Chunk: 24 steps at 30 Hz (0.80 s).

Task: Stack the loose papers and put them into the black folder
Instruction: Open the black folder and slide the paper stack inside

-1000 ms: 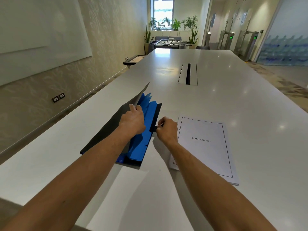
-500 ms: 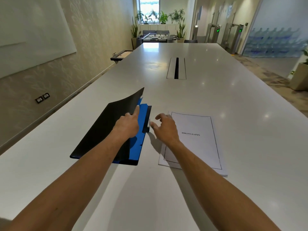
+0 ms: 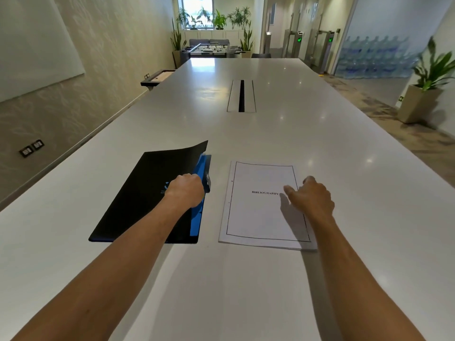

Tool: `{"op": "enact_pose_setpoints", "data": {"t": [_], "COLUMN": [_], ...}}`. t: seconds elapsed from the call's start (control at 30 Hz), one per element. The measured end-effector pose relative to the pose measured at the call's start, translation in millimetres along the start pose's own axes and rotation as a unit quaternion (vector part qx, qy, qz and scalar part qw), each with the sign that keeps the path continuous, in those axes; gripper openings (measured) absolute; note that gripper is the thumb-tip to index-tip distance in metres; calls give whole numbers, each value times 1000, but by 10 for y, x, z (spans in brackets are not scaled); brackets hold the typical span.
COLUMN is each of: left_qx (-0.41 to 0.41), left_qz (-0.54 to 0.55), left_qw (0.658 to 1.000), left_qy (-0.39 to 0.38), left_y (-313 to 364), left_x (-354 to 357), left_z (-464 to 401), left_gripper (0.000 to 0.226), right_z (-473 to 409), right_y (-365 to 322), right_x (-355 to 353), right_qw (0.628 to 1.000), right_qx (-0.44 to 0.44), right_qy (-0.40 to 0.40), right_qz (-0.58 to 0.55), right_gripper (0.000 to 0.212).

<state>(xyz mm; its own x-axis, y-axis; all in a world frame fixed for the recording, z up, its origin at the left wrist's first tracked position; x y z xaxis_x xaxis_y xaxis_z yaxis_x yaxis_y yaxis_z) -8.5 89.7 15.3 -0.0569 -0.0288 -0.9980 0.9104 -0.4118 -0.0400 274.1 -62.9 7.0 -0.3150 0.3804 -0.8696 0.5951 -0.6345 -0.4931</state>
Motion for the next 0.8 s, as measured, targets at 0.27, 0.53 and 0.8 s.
{"op": "enact_pose_setpoints", "data": {"t": [0.27,0.53,0.8], "left_qx": [-3,14,13], "left_qz": [2,-11,-32], "left_qw": [999,1000,999], "left_qy": [-32,-20,-26], "left_y": [165,321,324], "left_x": [66,26,30], "left_z": [-111,-105,-107], "left_gripper": [78,79,76], "right_z": [13,-20,-74], "right_y": [-53,-43,-20], "right_x": [37,-2,-4], "right_qw": [999,999,996], "right_qx": [-2,12,33], "right_qy": [-38,-47,-58], "right_qz": [36,-8,-53], "right_gripper": [56,43,43]}}
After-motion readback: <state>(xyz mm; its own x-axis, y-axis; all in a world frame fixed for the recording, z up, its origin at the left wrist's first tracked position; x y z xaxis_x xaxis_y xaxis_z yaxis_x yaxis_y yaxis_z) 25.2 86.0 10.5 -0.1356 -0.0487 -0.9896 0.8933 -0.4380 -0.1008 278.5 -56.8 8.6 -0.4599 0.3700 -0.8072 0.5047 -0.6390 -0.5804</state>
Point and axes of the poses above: each hand's wrist, its own z-axis away from the middle knuckle, its own x-axis out of the palm, y = z × x, the point moved 7 cm from there along -z, towards the middle knuckle
